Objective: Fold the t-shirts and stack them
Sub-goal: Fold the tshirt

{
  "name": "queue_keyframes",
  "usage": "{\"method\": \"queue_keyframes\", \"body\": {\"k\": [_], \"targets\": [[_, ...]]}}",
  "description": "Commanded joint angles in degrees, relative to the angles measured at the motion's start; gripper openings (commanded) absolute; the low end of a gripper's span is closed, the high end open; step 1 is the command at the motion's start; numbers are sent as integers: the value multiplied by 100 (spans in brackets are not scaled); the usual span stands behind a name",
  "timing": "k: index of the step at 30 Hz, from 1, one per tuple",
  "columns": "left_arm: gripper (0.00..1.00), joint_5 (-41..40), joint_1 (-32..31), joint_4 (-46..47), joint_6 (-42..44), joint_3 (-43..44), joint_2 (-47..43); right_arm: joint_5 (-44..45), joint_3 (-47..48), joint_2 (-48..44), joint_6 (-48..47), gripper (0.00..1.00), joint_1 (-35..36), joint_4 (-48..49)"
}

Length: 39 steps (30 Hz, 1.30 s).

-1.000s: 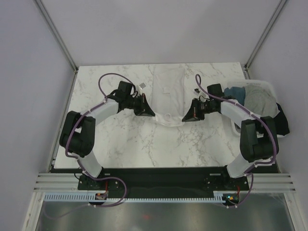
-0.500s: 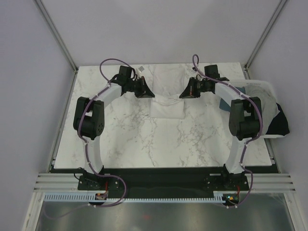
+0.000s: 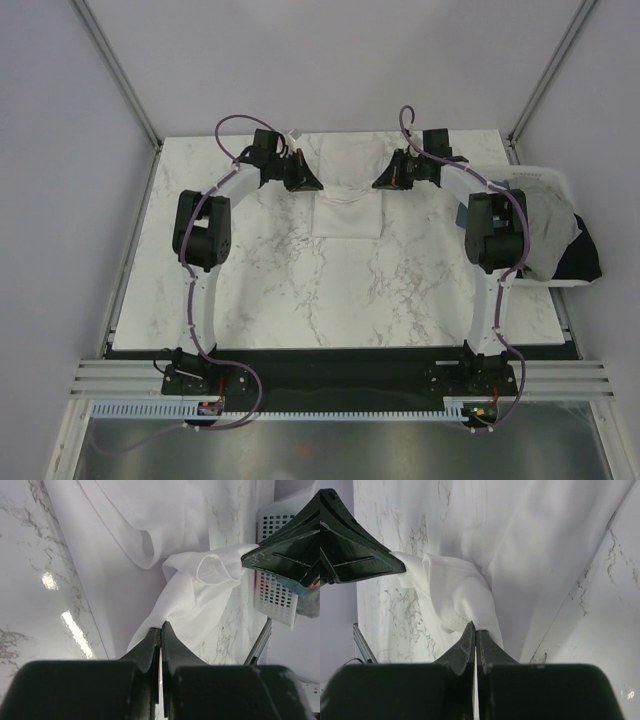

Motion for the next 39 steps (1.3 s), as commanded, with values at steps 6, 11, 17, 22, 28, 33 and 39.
{"method": "queue_keyframes", "body": {"k": [6,11,17,22,28,33,39], "targets": [[2,-144,0,162,307,647,268,76,293,188,206,0,-11,607],[2,-179,0,188,342,814,417,128,320,241,223,0,-11,687],[16,-171,0,188,412,902,514,207,451,311,250,4,-20,740],[47,-171,35,-128,588,1025,269,234,268,66,241,37,-116,748],[51,459,132,108,272,69,-766,112,-399,-699,-49,42,-152,950],[52,787,-44,741,-19,-1205,-1506,-389,-620,-840,214,40,-125,1161],[52,1042,-413,865,87,-1726,-1437,-750,-612,-621,311,39,50,1241]]}}
